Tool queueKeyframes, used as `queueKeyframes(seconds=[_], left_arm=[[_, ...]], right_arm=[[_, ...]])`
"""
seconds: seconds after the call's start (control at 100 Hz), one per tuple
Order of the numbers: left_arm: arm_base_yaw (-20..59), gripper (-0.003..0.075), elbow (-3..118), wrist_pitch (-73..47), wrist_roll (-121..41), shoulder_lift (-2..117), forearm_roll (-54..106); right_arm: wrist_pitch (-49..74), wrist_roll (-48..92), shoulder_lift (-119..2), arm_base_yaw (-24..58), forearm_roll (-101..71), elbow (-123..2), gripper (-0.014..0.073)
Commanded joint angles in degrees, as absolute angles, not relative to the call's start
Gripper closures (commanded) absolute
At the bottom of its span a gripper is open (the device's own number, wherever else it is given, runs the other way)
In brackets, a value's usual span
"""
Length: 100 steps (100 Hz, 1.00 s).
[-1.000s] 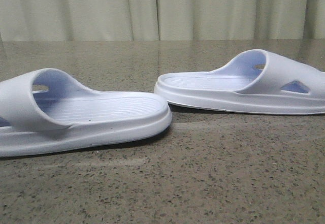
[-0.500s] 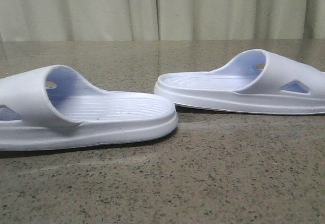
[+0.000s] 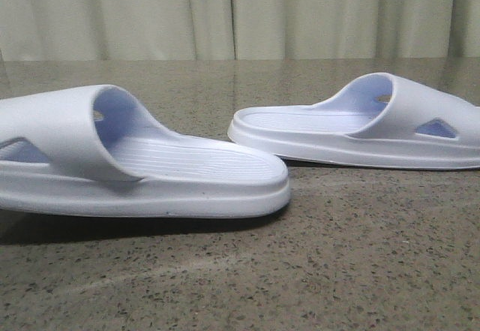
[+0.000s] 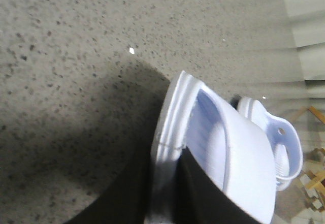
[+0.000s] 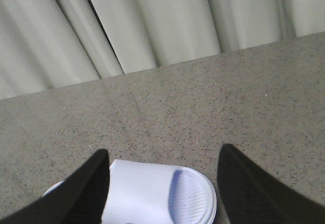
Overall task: Insert blue slippers together front up
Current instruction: 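Lift the grasped slipper with the left gripper off the table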
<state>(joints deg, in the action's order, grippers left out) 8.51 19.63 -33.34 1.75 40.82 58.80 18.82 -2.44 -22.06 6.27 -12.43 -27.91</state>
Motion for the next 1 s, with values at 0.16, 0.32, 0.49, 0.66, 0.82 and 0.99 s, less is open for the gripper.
queueKeyframes(seconds=[0.16, 0.32, 0.49, 0.66, 0.82, 0.99], left_arm=[[8.42, 0.0704, 21.25, -36.2, -1.98, 36.79, 69.93], [8.42, 0.0704, 21.25, -38.57, -5.66, 35.83, 76.65], [8.42, 0.0704, 21.25, -38.45, -10.75, 35.7, 83.39], [8.42, 0.0704, 21.25, -36.18, -12.29, 35.7, 85.91], [8.42, 0.0704, 21.25, -35.5, -12.29, 35.7, 86.01], [8.42, 0.0704, 21.25, -35.5, -12.29, 35.7, 86.01]], right_arm=[[14.03, -2.23, -23.01, 6.02, -12.11, -29.35, 0.0197], [14.01, -2.23, -26.4, 6.02, -12.11, -28.95, 0.0197], [13.63, -2.46, -33.21, 6.02, -12.4, -27.72, 0.0197], [10.47, -3.85, -41.0, 6.02, -17.95, -27.68, 0.0202], [6.84, -3.85, -47.61, 6.02, -23.57, -27.68, 0.0202], [6.32, -3.85, -53.75, 6.02, -26.4, -27.68, 0.0202]])
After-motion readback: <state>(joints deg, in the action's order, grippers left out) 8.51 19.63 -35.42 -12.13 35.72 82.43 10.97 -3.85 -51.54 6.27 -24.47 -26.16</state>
